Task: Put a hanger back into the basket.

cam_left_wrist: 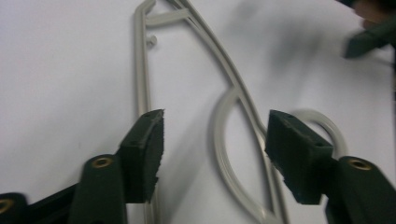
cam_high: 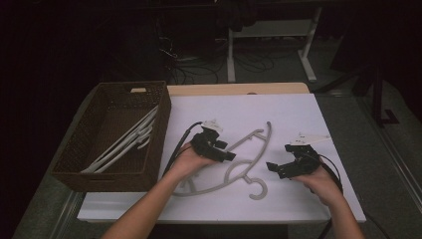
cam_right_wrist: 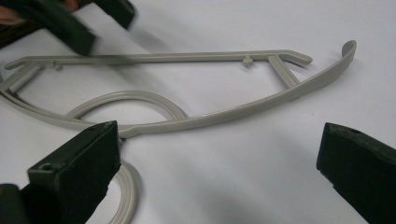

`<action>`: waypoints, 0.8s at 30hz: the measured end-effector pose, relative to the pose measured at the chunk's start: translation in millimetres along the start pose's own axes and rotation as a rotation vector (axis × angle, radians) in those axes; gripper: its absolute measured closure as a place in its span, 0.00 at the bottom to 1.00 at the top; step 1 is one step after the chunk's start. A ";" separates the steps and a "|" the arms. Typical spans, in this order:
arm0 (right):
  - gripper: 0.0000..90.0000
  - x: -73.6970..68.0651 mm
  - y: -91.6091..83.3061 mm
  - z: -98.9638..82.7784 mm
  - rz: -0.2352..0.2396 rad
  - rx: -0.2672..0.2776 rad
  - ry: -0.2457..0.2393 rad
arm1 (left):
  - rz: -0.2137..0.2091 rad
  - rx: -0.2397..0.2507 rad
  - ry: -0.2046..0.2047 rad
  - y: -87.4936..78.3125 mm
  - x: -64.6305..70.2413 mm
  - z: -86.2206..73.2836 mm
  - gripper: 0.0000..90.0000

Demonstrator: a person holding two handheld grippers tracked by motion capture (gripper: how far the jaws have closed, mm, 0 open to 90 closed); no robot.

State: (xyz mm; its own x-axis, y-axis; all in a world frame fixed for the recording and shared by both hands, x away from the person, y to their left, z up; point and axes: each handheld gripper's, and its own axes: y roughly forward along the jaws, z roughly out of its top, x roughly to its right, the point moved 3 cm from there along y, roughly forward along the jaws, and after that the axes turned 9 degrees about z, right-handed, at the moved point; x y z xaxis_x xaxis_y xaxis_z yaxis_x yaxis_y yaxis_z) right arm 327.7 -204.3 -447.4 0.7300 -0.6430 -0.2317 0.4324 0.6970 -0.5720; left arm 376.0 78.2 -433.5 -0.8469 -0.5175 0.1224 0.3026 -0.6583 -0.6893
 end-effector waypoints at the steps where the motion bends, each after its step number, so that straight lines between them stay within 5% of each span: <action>1: 0.00 -0.1 0.3 1.4 -0.004 -0.008 -0.002 | -0.002 0.010 0.003 -4.5 0.9 -3.6 0.37; 7: 0.00 -0.8 0.8 15.6 -0.005 -0.017 -0.001 | -0.024 0.050 0.011 -30.9 13.2 -30.7 0.17; 13: 0.11 1.3 4.6 33.6 -0.021 -0.012 -0.004 | -0.002 0.069 -0.006 -40.2 15.9 -45.3 0.01; 24: 0.55 15.2 25.5 67.2 -0.028 -0.077 -0.010 | -0.006 0.082 0.008 -45.0 16.7 -47.5 0.00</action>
State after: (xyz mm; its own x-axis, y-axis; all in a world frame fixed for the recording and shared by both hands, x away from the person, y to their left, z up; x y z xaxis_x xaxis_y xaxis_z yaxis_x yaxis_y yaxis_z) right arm 385.3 -175.0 -412.6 0.7237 -0.6582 -0.2074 0.4108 0.6524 -0.6369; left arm 327.5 125.1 -434.3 -0.8522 -0.5092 0.1203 0.3322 -0.7042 -0.6275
